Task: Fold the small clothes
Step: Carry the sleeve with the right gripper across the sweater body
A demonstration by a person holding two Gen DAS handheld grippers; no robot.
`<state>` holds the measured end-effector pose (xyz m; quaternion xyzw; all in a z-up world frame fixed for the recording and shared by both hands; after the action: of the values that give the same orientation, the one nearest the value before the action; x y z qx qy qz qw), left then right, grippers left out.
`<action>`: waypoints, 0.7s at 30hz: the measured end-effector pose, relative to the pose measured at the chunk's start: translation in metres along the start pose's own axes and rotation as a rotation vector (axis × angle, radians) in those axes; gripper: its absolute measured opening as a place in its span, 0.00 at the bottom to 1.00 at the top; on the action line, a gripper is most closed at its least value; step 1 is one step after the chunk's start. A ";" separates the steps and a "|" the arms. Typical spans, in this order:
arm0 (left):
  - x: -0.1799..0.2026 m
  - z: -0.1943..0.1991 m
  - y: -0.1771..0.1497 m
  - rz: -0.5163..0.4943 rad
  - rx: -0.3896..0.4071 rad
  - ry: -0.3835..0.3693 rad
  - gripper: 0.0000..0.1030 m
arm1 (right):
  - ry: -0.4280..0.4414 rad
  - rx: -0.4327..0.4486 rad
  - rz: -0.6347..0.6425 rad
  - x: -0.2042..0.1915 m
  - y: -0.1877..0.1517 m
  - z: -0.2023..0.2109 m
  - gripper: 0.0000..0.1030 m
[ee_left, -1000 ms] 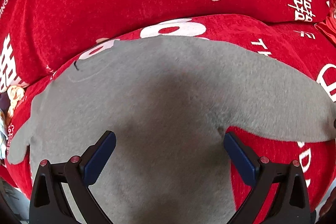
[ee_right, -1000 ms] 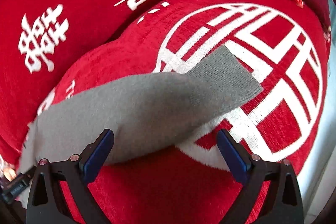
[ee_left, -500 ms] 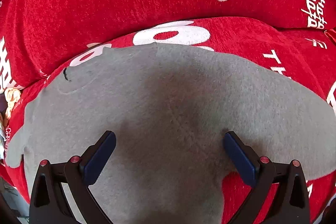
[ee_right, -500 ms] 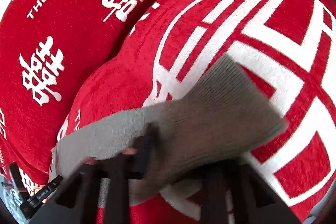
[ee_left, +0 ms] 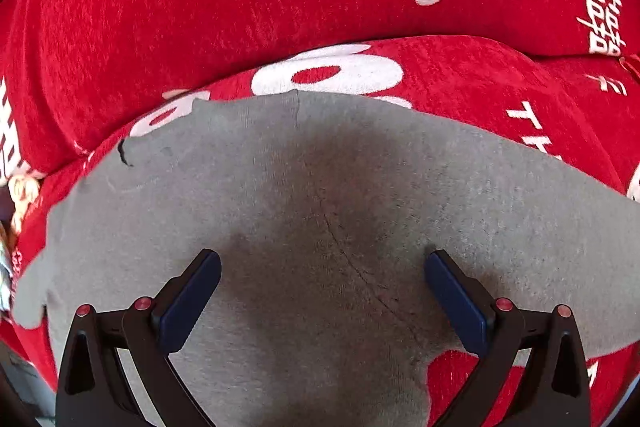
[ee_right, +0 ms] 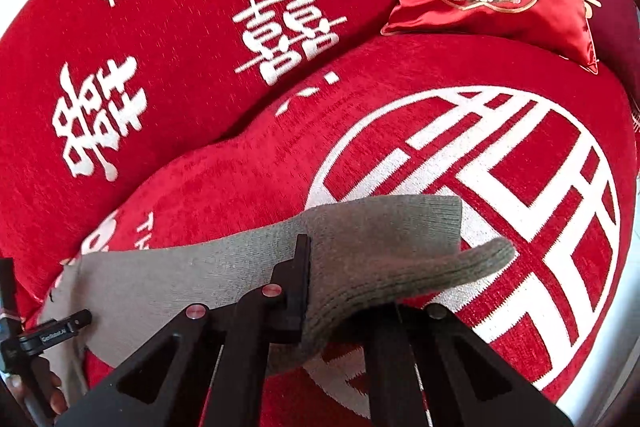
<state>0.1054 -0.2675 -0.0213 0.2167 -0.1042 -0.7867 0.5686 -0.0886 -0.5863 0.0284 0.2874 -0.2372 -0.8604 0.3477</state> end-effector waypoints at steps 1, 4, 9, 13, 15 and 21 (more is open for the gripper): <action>-0.001 0.002 -0.001 0.005 0.003 -0.012 1.00 | 0.000 0.004 0.004 -0.001 0.001 0.002 0.06; -0.008 0.007 -0.004 0.029 0.013 -0.035 1.00 | -0.009 0.020 0.028 -0.009 0.004 0.010 0.06; -0.022 0.017 -0.005 0.048 0.034 -0.058 1.00 | -0.023 0.041 0.065 -0.024 0.010 0.020 0.06; -0.037 0.021 -0.006 0.068 0.045 -0.075 1.00 | -0.038 0.070 0.134 -0.055 0.018 0.034 0.06; -0.047 0.021 -0.007 0.080 0.044 -0.085 1.00 | -0.040 0.082 0.164 -0.071 0.020 0.039 0.06; -0.077 0.018 -0.018 0.116 0.048 -0.109 1.00 | -0.018 0.111 0.255 -0.126 0.019 0.056 0.06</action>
<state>0.1013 -0.1907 0.0044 0.1809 -0.1663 -0.7603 0.6013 -0.0417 -0.4945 0.1216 0.2659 -0.3223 -0.7974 0.4355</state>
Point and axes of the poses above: each gripper's, at about its wrist camera, not at the fingertips, and z roughly against the way its jaws point, x to its right, y to its top, the point moved 4 cm from there along -z, roughly the way its jaws point, and after that the axes turned 4 degrees about y, right-handed, at the moved point
